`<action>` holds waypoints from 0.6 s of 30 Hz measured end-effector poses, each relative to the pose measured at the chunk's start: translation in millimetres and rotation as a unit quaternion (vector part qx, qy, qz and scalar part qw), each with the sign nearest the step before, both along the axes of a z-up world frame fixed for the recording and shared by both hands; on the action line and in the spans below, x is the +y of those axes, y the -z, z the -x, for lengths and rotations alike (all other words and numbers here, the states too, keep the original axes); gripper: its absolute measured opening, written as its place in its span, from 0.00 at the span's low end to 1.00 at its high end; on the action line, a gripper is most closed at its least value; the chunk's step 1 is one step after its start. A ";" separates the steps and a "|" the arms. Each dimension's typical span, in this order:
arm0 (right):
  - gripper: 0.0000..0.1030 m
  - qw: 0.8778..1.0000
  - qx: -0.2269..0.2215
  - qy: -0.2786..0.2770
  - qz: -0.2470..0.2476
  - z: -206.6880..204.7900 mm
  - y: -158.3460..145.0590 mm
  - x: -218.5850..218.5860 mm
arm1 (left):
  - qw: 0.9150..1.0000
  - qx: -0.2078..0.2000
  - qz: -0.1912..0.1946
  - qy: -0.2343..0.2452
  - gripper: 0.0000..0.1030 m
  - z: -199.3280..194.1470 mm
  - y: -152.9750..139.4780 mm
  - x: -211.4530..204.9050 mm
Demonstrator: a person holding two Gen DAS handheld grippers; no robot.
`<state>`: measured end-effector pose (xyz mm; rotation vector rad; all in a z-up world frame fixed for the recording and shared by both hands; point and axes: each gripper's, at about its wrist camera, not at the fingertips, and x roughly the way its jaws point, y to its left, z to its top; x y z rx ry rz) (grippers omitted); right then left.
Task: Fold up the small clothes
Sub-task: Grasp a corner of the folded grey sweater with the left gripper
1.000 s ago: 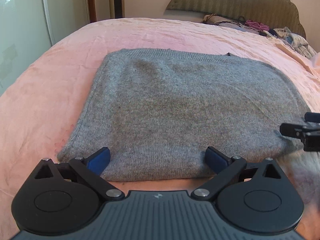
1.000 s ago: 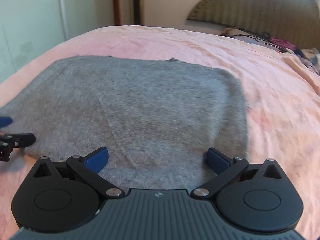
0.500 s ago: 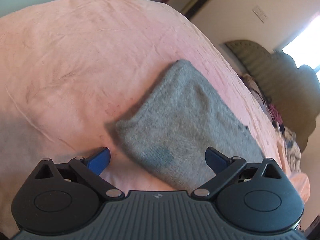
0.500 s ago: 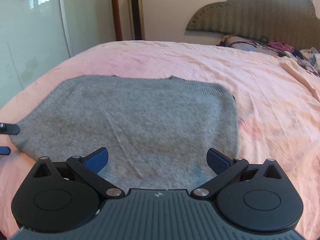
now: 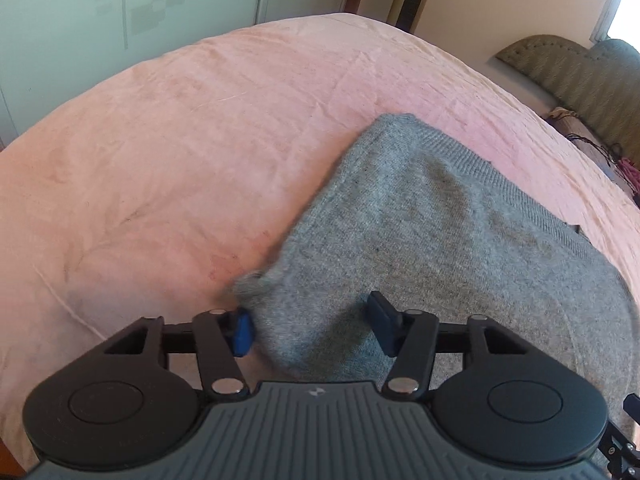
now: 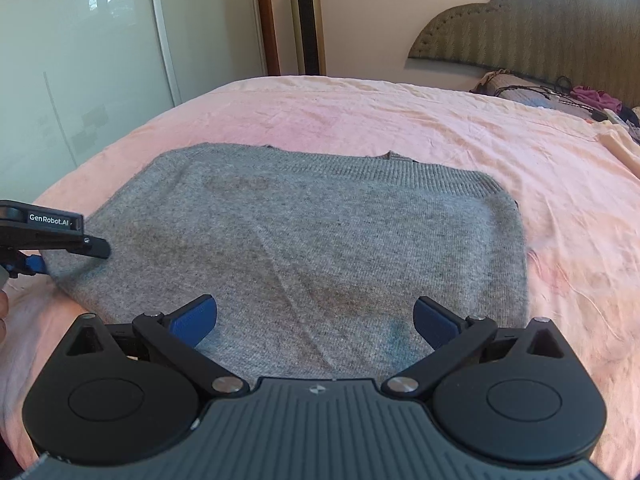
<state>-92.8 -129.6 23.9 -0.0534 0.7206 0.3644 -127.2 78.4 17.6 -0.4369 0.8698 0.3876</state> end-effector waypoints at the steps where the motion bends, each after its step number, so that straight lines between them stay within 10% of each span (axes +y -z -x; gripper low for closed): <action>1: 1.00 1.000 0.000 -0.002 0.000 -0.6 0.3 -0.4 | 1.000 0.002 0.000 -0.004 0.40 0.5 0.3 1.8; 11: 1.00 0.999 -0.014 -0.043 0.006 -16.5 -18.7 16.7 | 1.000 0.001 -0.003 0.010 0.06 -0.7 -5.4 -0.5; 14: 1.00 0.998 -0.011 -0.061 -0.015 -30.5 -32.5 23.3 | 0.991 -0.034 -0.108 0.065 0.06 5.3 -16.9 -31.5; 18: 1.00 0.988 0.063 -0.070 -0.120 -74.4 -43.4 26.0 | 0.959 -0.086 -0.221 0.157 0.06 18.2 -20.0 -79.9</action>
